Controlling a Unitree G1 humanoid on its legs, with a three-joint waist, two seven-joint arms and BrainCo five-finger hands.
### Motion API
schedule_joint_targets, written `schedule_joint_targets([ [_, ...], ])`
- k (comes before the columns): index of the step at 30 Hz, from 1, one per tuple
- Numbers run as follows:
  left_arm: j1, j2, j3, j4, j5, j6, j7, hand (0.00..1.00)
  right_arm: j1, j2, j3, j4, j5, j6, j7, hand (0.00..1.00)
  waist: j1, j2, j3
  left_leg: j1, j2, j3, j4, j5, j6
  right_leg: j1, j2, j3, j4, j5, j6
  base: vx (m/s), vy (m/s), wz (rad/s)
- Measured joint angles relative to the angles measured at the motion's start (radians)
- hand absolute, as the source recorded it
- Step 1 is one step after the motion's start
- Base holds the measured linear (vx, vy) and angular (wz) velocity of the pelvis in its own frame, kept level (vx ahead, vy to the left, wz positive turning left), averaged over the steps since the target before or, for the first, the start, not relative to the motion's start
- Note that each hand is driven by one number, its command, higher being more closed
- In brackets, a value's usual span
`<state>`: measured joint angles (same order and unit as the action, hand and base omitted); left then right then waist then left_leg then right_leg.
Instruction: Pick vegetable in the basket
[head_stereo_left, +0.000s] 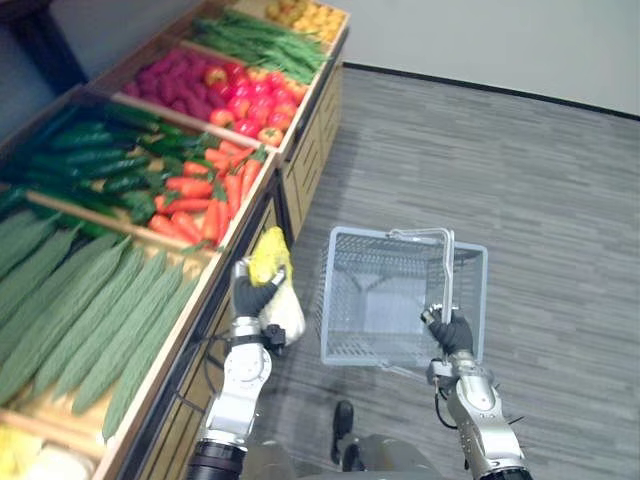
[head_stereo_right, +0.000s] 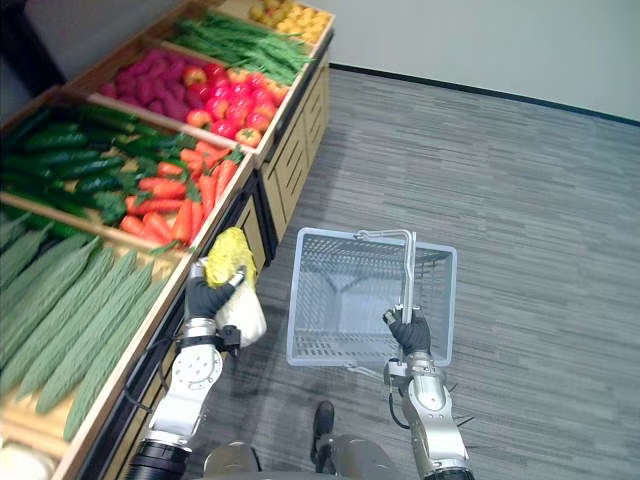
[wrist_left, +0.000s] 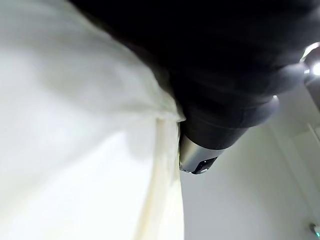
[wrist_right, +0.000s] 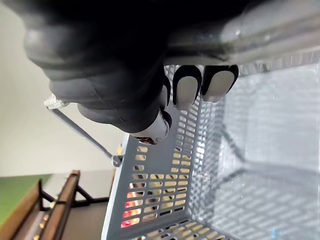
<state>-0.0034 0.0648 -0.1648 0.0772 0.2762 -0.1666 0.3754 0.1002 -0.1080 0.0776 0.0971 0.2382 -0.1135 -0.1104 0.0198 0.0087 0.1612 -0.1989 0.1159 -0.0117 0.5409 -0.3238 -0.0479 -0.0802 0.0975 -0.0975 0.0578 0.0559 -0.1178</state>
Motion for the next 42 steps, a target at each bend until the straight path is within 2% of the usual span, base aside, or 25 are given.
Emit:
schedule_joint_targets([
  [1,-0.011,0.005,-0.003,0.02,0.0,-0.003,0.0,1.0,-0.016,-0.01,0.019,-0.001,0.013,0.0,0.0,1.0,-0.003,0.004,-0.002,0.008,-0.035,-0.084,-0.138,0.053,-0.041,0.006,0.004,0.04,-0.002,0.003,0.024,0.13,0.183,-0.77],
  [3,-0.027,0.011,-0.023,0.052,-0.005,-0.004,0.0,1.0,-0.021,-0.011,0.047,-0.005,0.028,0.0,0.002,1.0,-0.004,-0.003,-0.004,0.045,-0.044,-0.081,-0.186,0.154,-0.016,0.018,0.012,0.098,-0.01,0.005,0.042,0.14,0.176,-0.88],
  [4,-0.033,0.02,-0.035,0.066,-0.007,-0.002,-0.004,1.0,-0.01,-0.004,0.068,-0.028,0.043,0.006,0.007,1.0,-0.006,-0.019,-0.011,0.067,-0.049,-0.049,-0.224,0.159,-0.008,0.021,0.001,0.126,-0.024,0.01,0.056,0.15,0.159,-0.72],
  [8,-0.076,0.031,-0.067,0.097,-0.007,0.003,-0.004,1.0,0.041,0.002,0.113,-0.106,0.118,0.012,0.023,1.0,-0.008,-0.037,-0.027,0.128,-0.074,0.049,-0.321,0.185,0.03,0.027,-0.031,0.22,-0.066,0.036,0.09,0.15,0.195,-0.59],
  [10,-0.105,0.042,-0.082,0.13,-0.006,0.004,-0.004,1.0,0.05,-0.004,0.123,-0.116,0.141,0.013,0.024,1.0,-0.012,-0.044,-0.032,0.145,-0.086,0.076,-0.348,0.189,0.036,0.032,-0.043,0.251,-0.087,0.045,0.103,0.09,0.162,-0.43],
  [12,-0.127,0.061,-0.102,0.166,-0.005,0.005,-0.004,1.0,0.053,-0.009,0.136,-0.116,0.16,0.017,0.024,1.0,-0.033,-0.055,-0.039,0.162,-0.098,0.096,-0.368,0.191,0.04,0.039,-0.053,0.281,-0.103,0.051,0.111,0.07,0.15,-0.34],
  [17,-0.157,0.081,-0.123,0.233,0.01,0.028,-0.005,1.0,0.056,-0.036,0.177,-0.116,0.186,0.041,0.024,1.0,-0.058,-0.07,-0.048,0.176,-0.116,0.105,-0.389,0.192,0.046,0.041,-0.067,0.315,-0.12,0.062,0.128,0.01,0.119,-0.2],
  [20,-0.165,0.099,-0.149,0.256,0.015,0.043,-0.006,1.0,0.056,-0.052,0.19,-0.112,0.197,0.055,0.023,1.0,-0.058,-0.071,-0.049,0.177,-0.12,0.111,-0.393,0.19,0.057,0.04,-0.072,0.324,-0.129,0.067,0.135,-0.05,0.082,-0.08],
  [30,-0.173,0.112,-0.177,0.283,0.091,0.085,-0.007,1.0,0.035,-0.086,0.239,-0.038,0.26,0.085,0.019,1.0,-0.058,-0.073,-0.05,0.16,-0.122,0.11,-0.4,0.193,0.059,0.024,-0.074,0.324,-0.146,0.084,0.139,-0.04,0.029,-0.01],
  [35,-0.165,0.105,-0.149,0.224,0.091,0.093,-0.002,1.0,0.032,-0.061,0.234,-0.012,0.195,0.092,-0.024,1.0,-0.058,-0.073,-0.05,0.159,-0.123,0.108,-0.4,0.197,0.065,0.026,-0.075,0.321,-0.15,0.086,0.139,-0.01,0.033,0.01],
  [38,-0.153,0.081,-0.121,0.172,0.091,0.092,0.003,1.0,0.032,-0.029,0.231,-0.002,0.138,0.093,-0.025,1.0,-0.058,-0.073,-0.05,0.161,-0.125,0.099,-0.4,0.198,0.067,0.031,-0.078,0.315,-0.15,0.085,0.141,-0.01,0.04,0.08],
  [42,-0.114,0.058,-0.098,0.148,0.087,0.081,0.01,1.0,0.033,0.003,0.23,0.013,0.133,0.095,-0.023,1.0,-0.054,-0.074,-0.051,0.162,-0.129,0.089,-0.401,0.201,0.072,0.036,-0.082,0.306,-0.15,0.083,0.143,-0.03,0.043,0.08],
])
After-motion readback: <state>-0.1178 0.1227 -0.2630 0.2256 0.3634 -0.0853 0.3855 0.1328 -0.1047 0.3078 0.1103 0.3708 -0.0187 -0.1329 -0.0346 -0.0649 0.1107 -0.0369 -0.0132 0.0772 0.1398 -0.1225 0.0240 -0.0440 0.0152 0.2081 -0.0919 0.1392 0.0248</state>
